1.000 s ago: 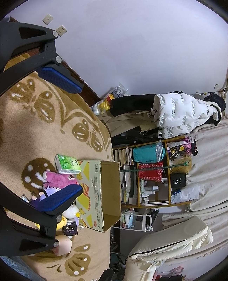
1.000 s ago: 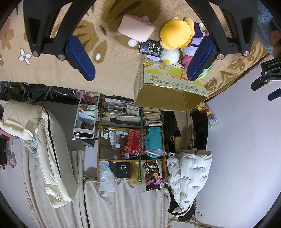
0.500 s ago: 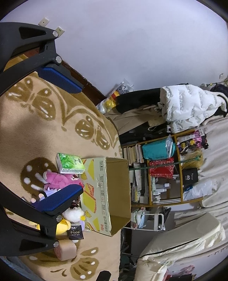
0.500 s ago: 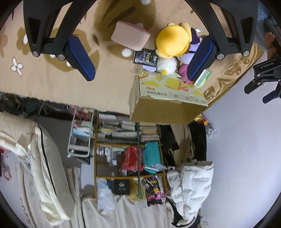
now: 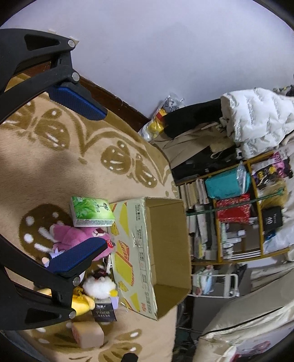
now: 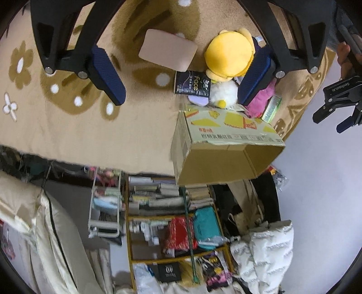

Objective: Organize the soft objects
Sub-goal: 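Grasp the green tissue pack with the left tool while the right tool grasps the pink cushion, then lift the green tissue pack with the left tool while the right tool lifts the pink cushion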

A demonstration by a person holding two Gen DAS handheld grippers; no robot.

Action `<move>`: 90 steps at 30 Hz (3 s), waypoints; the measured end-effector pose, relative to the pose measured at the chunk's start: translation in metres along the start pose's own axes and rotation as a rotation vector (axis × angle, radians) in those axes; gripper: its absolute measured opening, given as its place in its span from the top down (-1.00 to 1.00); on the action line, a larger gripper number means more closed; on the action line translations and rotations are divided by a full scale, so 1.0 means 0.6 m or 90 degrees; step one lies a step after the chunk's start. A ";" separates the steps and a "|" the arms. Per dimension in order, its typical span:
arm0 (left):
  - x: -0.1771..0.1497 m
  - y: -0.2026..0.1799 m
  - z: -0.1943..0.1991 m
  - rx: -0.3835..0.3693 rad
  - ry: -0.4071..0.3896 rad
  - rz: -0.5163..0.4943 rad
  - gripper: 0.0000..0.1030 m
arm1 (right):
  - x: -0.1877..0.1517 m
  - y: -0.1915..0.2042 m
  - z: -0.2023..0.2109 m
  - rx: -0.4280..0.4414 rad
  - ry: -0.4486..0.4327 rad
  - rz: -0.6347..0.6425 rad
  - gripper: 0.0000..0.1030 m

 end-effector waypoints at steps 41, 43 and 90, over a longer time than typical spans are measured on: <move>-0.091 -0.036 -0.258 -0.083 0.240 0.061 -0.98 | -0.162 -0.055 -0.219 -0.007 0.319 -0.057 -1.00; -0.093 -0.033 -0.261 -0.095 0.244 0.077 -0.93 | -0.164 -0.053 -0.224 -0.009 0.319 -0.056 -1.00; -0.067 -0.009 -0.137 -0.043 0.128 0.097 0.00 | -0.106 -0.086 -0.127 -0.016 0.227 -0.099 -0.33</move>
Point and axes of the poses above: each gripper's, at about its wrist camera, not at the fingertips, and z roughly against the way its jaws point, y to its left, x to its top, the point moved 8 cm from there along -z, roughly the way its jaws point, and after that the axes turned 1 degree about y, right-handed, at the moved point
